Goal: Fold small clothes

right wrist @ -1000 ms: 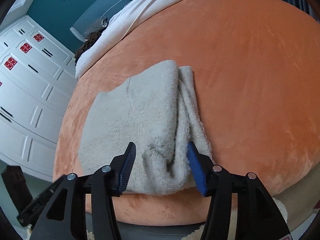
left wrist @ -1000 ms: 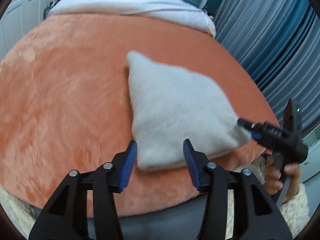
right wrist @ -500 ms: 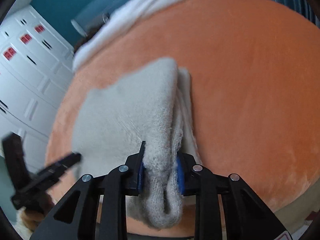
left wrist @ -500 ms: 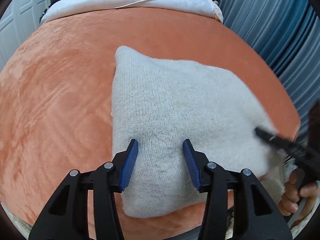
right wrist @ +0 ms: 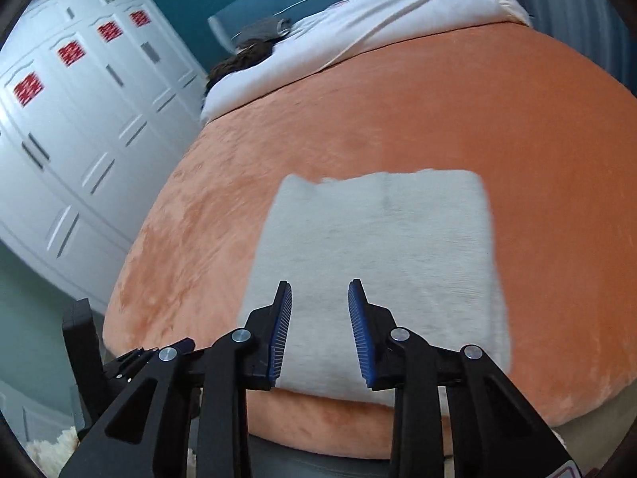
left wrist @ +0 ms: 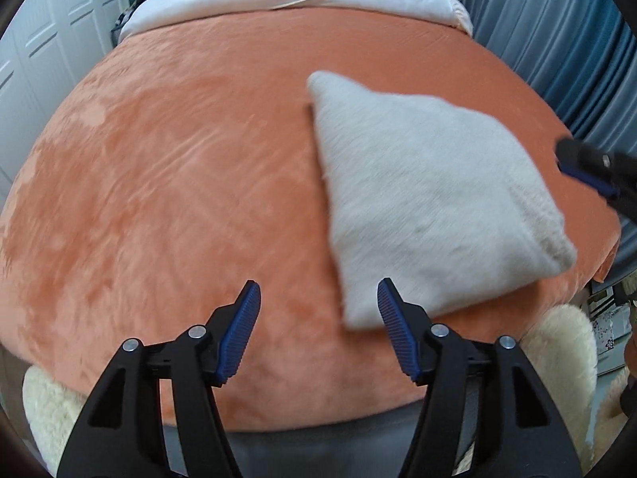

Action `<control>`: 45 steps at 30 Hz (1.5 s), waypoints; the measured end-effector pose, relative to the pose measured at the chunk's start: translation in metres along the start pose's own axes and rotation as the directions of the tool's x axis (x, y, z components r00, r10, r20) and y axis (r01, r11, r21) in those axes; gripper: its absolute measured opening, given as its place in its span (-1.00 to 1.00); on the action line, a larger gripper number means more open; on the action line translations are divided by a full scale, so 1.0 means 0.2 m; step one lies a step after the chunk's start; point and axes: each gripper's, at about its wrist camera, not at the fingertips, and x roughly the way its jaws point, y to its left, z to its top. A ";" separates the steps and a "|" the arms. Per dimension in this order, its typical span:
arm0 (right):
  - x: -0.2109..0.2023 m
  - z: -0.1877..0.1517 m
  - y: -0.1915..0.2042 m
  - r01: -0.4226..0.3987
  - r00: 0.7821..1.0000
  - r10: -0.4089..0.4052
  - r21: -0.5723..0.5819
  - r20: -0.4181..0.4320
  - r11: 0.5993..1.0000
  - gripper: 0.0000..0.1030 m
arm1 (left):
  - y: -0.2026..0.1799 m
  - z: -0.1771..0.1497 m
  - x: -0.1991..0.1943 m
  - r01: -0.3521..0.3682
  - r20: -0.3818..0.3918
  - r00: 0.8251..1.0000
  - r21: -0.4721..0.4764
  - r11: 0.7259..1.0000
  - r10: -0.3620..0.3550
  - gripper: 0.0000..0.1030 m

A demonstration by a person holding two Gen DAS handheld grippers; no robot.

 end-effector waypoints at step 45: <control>0.04 0.12 -0.66 0.153 0.987 -0.159 0.199 0.016 0.968 -0.67 | -0.42 0.24 0.22 0.038 0.031 0.999 0.115 0.993 -0.042 0.44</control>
